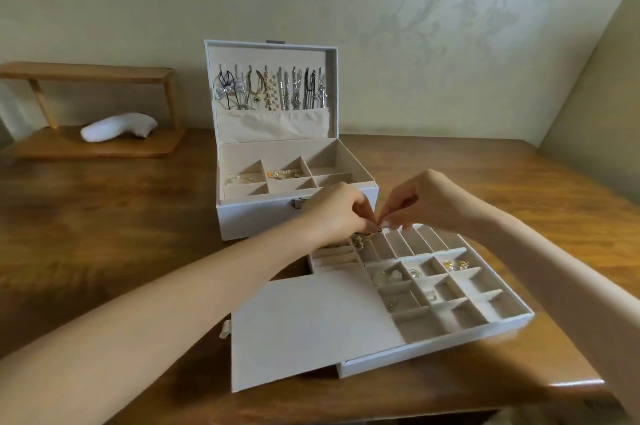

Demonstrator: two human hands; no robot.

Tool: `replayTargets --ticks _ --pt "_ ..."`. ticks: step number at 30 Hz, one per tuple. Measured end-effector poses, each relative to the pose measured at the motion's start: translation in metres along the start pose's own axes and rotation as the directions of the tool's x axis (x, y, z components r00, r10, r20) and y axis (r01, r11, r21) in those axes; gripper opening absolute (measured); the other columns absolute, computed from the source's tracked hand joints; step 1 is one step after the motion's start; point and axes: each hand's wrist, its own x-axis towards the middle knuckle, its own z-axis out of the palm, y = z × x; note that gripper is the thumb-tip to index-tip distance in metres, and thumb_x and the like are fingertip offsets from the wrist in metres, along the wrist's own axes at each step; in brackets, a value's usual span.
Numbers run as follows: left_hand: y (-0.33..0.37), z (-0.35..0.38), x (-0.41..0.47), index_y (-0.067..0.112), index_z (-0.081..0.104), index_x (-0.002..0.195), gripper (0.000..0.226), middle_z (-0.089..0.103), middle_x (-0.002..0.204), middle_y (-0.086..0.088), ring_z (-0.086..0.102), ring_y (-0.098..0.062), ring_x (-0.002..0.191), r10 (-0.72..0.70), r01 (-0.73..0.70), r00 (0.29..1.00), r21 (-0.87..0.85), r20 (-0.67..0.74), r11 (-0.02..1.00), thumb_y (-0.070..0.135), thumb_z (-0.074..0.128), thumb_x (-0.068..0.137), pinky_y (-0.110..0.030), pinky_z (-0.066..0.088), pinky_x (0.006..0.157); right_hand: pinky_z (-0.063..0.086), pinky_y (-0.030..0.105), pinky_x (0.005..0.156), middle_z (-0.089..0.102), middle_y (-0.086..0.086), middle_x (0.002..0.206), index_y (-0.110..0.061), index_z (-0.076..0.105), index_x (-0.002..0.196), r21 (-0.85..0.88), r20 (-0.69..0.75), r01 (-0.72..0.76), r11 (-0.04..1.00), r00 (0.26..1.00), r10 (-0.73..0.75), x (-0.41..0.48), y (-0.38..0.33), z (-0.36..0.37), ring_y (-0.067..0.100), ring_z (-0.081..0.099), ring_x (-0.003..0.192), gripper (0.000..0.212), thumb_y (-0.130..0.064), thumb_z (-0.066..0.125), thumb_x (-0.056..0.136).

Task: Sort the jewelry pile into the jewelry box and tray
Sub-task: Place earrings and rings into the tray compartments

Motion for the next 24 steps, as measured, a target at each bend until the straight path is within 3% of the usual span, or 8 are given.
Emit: replayTargets --ticks 3,6,8,13,19,24 --pt "0.007 0.007 0.014 0.015 0.072 0.084 0.009 0.069 0.086 0.000 0.065 -0.017 0.087 0.004 -0.003 0.998 -0.009 0.057 1.000 0.017 0.077 0.077 -0.033 0.053 0.082 0.042 0.015 0.053 0.065 -0.004 0.053 -0.024 0.072 0.063 0.002 -0.029 -0.026 1.000 0.999 0.026 -0.005 0.011 -0.007 0.003 0.054 0.049 0.023 -0.004 0.078 0.074" --pt "0.013 0.012 0.024 0.016 0.070 0.083 0.011 0.063 0.077 0.005 0.063 -0.017 0.084 0.019 -0.019 0.997 0.005 0.081 1.000 0.015 0.078 0.076 -0.030 0.051 0.078 0.047 0.024 0.056 0.070 0.003 0.063 -0.018 0.073 0.068 -0.017 -0.046 -0.026 1.000 0.999 0.025 -0.006 0.019 -0.014 0.010 0.059 0.057 0.016 -0.004 0.075 0.075" --pt "0.017 0.016 0.031 0.020 0.067 0.079 0.013 0.063 0.071 0.008 0.063 -0.015 0.080 0.032 -0.034 0.995 0.017 0.093 0.999 0.012 0.077 0.075 -0.029 0.051 0.076 0.049 0.021 0.056 0.072 0.004 0.068 -0.018 0.072 0.069 -0.024 -0.059 -0.028 0.999 0.998 0.027 -0.006 0.023 -0.018 0.008 0.061 0.058 0.017 -0.002 0.074 0.075" --pt "0.023 0.026 0.044 0.024 0.070 0.083 0.013 0.068 0.093 0.000 0.060 -0.018 0.091 0.049 -0.066 0.995 0.218 0.082 0.974 0.011 0.071 0.079 -0.032 0.051 0.079 0.046 0.013 0.059 0.072 0.002 0.070 -0.020 0.072 0.070 -0.079 -0.050 -0.048 0.996 0.998 0.044 -0.004 0.029 -0.020 0.000 0.059 0.057 0.018 -0.003 0.072 0.074" --pt "0.029 0.030 0.045 0.024 0.069 0.093 0.018 0.064 0.105 -0.002 0.058 -0.023 0.099 0.111 -0.122 0.993 0.420 0.050 0.899 0.010 0.061 0.085 -0.029 0.043 0.071 0.044 0.012 0.056 0.071 -0.003 0.068 -0.021 0.074 0.070 -0.088 -0.072 -0.085 0.992 0.994 0.079 -0.004 0.037 -0.018 -0.001 0.056 0.057 0.014 -0.007 0.074 0.073" --pt "0.027 0.013 0.041 0.023 0.065 0.090 0.007 0.061 0.095 0.007 0.055 -0.013 0.090 0.164 -0.144 0.986 0.372 -0.023 0.917 0.018 0.065 0.086 -0.027 0.041 0.071 0.041 0.010 0.055 0.067 -0.007 0.064 -0.021 0.075 0.073 -0.096 -0.070 -0.102 0.990 0.993 0.096 -0.001 0.036 -0.009 -0.004 0.053 0.053 0.010 -0.011 0.075 0.074"
